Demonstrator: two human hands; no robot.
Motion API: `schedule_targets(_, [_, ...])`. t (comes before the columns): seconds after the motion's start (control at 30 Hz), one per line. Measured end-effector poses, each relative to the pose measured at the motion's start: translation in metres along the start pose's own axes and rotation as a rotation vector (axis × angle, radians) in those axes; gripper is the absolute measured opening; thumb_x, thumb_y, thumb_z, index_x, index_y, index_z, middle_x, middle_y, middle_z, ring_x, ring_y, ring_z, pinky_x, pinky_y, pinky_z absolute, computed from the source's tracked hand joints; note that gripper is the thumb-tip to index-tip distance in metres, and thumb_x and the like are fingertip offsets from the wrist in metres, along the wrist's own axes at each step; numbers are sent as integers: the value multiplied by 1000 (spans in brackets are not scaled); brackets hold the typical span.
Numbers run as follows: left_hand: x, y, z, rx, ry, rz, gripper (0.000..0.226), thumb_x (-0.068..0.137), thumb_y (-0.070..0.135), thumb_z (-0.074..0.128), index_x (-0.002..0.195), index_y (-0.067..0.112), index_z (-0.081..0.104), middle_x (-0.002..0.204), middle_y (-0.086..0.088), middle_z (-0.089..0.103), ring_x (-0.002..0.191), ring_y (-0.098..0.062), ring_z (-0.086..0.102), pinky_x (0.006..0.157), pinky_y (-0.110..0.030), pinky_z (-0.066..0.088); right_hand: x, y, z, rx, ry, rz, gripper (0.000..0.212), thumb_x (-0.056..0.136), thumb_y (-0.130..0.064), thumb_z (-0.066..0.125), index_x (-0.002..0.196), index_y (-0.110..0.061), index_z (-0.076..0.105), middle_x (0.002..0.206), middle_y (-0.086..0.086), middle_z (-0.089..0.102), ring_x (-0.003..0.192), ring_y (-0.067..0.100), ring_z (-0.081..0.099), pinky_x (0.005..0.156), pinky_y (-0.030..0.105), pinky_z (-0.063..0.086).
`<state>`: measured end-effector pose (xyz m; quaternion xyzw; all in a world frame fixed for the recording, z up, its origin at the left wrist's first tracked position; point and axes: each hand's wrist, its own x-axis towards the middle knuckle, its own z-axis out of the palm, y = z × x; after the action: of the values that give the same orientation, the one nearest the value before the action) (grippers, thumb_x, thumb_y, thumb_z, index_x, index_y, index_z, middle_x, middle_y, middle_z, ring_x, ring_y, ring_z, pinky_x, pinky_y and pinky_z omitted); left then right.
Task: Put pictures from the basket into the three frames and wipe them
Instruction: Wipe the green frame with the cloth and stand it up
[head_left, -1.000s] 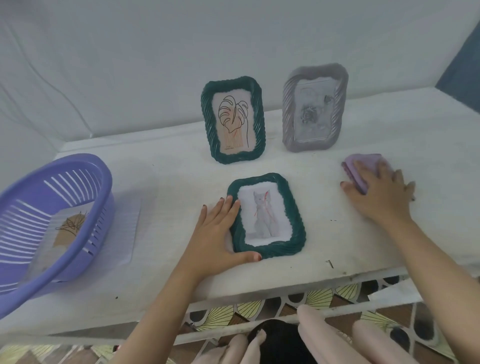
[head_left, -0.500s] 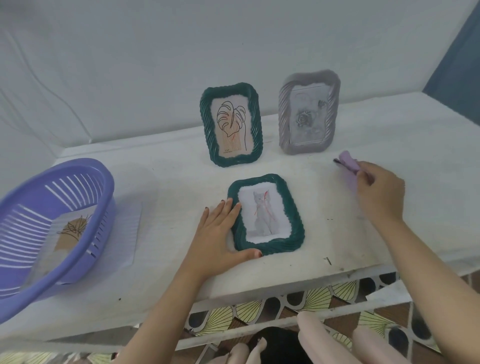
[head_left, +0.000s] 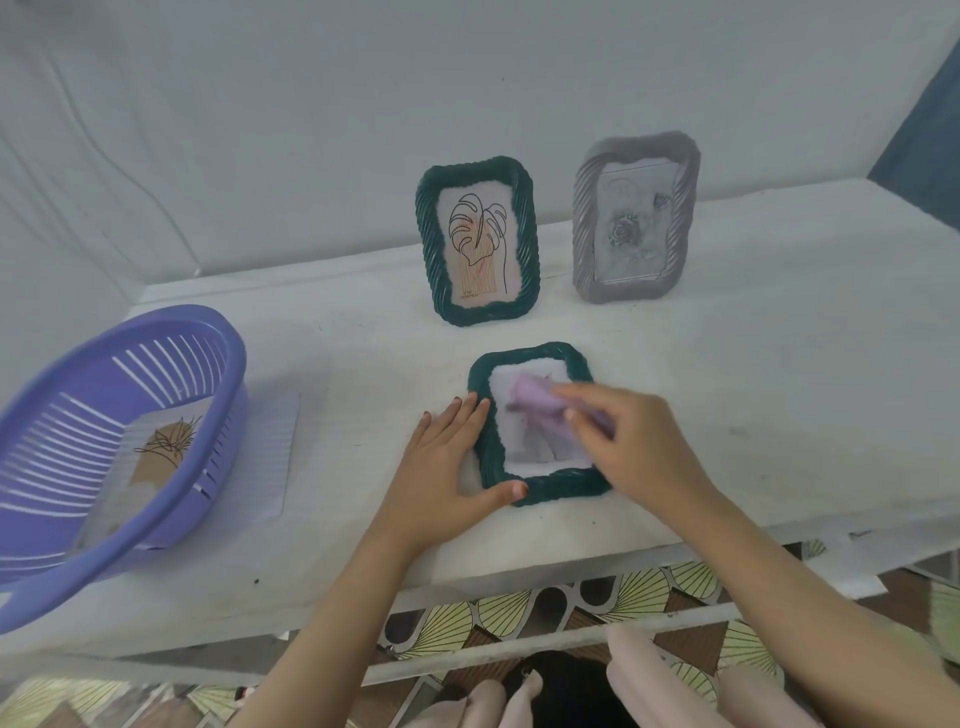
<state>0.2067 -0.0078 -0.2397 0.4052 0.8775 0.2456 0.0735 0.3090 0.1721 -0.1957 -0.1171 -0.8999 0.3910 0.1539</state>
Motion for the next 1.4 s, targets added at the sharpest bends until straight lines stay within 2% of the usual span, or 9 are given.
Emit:
schedule_targets(0.1, [1, 0, 1, 6, 2, 1, 99, 65, 80, 37, 146, 28, 14, 147, 18, 1, 139, 0, 1, 115, -27, -5, 1, 14, 6, -285, -267, -193, 37, 93, -41, 45, 129, -36, 51, 142, -9, 45, 131, -1, 31, 117, 32, 13])
schedule_targets(0.17, [2, -1, 1, -5, -1, -4, 100, 64, 80, 39, 146, 28, 15, 147, 18, 2, 138, 2, 0, 115, -27, -4, 3, 24, 8, -389, -334, -238, 46, 91, -54, 29, 135, -42, 40, 151, -10, 27, 141, 0, 10, 115, 29, -4])
schedule_targets(0.27, [3, -2, 1, -14, -3, -15, 104, 61, 81, 40, 146, 27, 14, 146, 19, 2, 136, 4, -1, 115, -27, -4, 7, 33, 10, -529, -414, -268, 52, 89, -58, 14, 140, -50, 19, 155, -12, 6, 140, 0, -8, 112, 30, -14])
schedule_targets(0.53, [4, -2, 1, -2, -29, -21, 108, 60, 81, 39, 147, 26, 8, 145, 20, -3, 136, 5, -3, 115, -25, -6, 41, 37, 16, -594, -342, -146, 67, 80, -62, 0, 142, -46, 19, 157, -8, 10, 144, 12, 5, 115, 43, -2])
schedule_targets(0.63, [4, -1, 1, 5, -31, -25, 108, 59, 81, 38, 147, 25, 7, 145, 21, -4, 135, 6, -4, 115, -25, -7, 57, 35, 26, -611, -300, -118, 51, 94, -53, 21, 143, -40, 23, 157, -3, 12, 145, 16, 6, 115, 46, -2])
schedule_targets(0.77, [4, -3, 2, 6, -25, -32, 108, 59, 82, 39, 146, 27, 7, 145, 21, -3, 134, 7, -6, 115, -25, -6, 42, 32, 28, -520, -364, -199, 48, 95, -47, 35, 142, -38, 27, 155, -7, 19, 143, 9, 10, 115, 41, -8])
schedule_targets(0.97, [5, -2, 0, 15, -33, -36, 110, 57, 82, 39, 147, 26, 6, 145, 21, -4, 134, 7, -6, 114, -24, -8, 7, 35, 0, -474, -436, -279, 58, 84, -64, 15, 135, -45, 37, 146, -22, 24, 132, -10, 9, 112, 34, -12])
schedule_targets(1.23, [4, -1, 0, 26, -41, -38, 103, 65, 74, 49, 147, 25, 7, 145, 21, -5, 135, 7, -5, 115, -26, -7, 54, 29, 18, -458, -283, -159, 39, 99, -31, 36, 137, -32, 41, 150, -2, 33, 141, 12, 21, 115, 38, -5])
schedule_targets(1.4, [4, -3, 0, 26, -40, -26, 106, 64, 76, 49, 147, 25, 8, 146, 20, -2, 136, 5, -2, 115, -26, -6, 7, 25, 16, -331, -382, -275, 46, 91, -49, 28, 133, -36, 44, 145, -12, 33, 135, -2, 22, 114, 32, -7])
